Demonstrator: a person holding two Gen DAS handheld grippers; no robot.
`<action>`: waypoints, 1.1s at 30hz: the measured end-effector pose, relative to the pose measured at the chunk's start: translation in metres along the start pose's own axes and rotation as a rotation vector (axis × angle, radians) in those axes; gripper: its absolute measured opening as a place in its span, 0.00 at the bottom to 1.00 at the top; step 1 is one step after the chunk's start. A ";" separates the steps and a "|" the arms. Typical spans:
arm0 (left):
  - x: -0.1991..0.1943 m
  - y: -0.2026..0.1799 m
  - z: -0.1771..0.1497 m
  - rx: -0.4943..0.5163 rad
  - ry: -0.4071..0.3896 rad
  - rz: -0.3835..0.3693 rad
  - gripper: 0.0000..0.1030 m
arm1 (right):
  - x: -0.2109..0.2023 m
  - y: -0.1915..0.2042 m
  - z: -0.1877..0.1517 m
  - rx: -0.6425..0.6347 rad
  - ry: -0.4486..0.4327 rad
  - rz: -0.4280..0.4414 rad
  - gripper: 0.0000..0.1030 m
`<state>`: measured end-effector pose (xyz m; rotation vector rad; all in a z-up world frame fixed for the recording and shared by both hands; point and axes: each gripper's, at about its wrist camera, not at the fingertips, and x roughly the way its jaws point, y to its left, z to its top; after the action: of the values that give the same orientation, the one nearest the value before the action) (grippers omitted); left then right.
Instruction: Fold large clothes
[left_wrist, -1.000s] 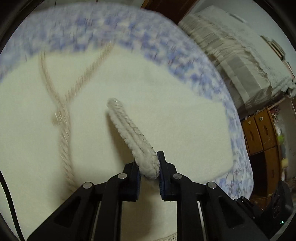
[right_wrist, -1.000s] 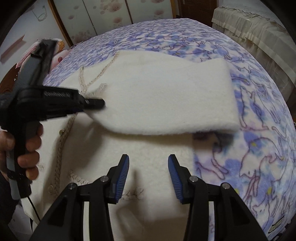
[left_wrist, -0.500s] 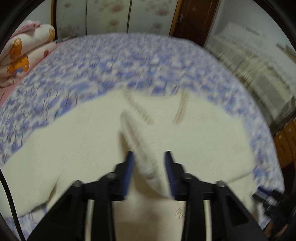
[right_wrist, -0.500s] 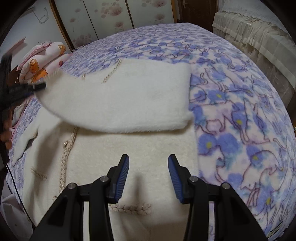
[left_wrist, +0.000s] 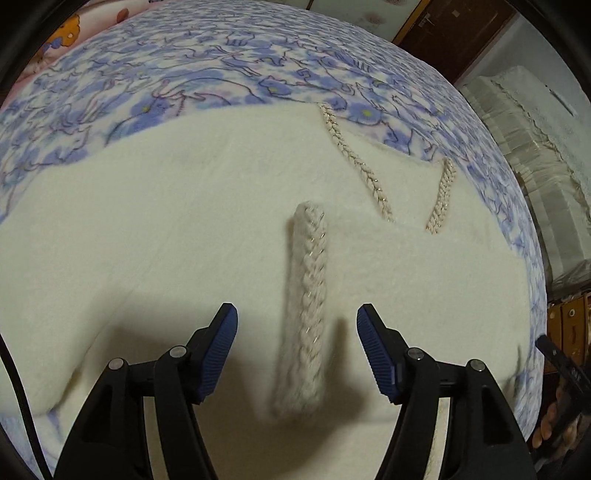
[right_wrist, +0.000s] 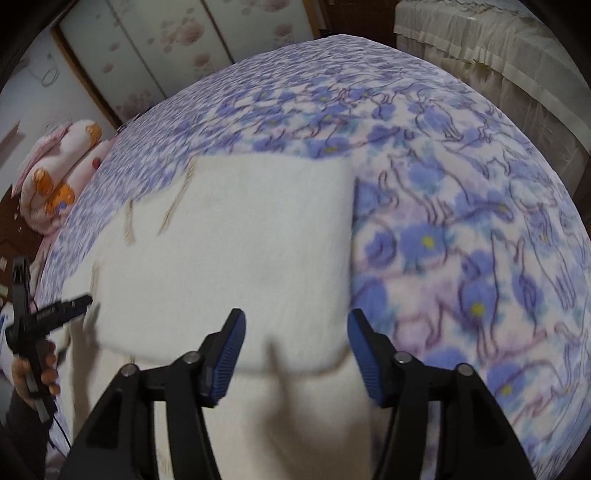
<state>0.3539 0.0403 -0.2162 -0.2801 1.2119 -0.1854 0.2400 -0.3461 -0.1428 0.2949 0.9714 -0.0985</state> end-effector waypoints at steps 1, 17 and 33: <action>0.005 -0.004 0.004 0.007 0.000 0.005 0.64 | 0.007 -0.002 0.009 0.009 0.005 -0.001 0.58; 0.031 -0.053 0.038 0.156 -0.066 0.095 0.15 | 0.075 -0.031 0.048 0.070 0.009 -0.056 0.19; -0.020 -0.097 -0.028 0.245 -0.070 -0.006 0.32 | 0.010 0.068 -0.031 -0.208 -0.016 -0.012 0.28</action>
<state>0.3214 -0.0488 -0.1770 -0.0755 1.1069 -0.3240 0.2351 -0.2714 -0.1539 0.0973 0.9594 -0.0102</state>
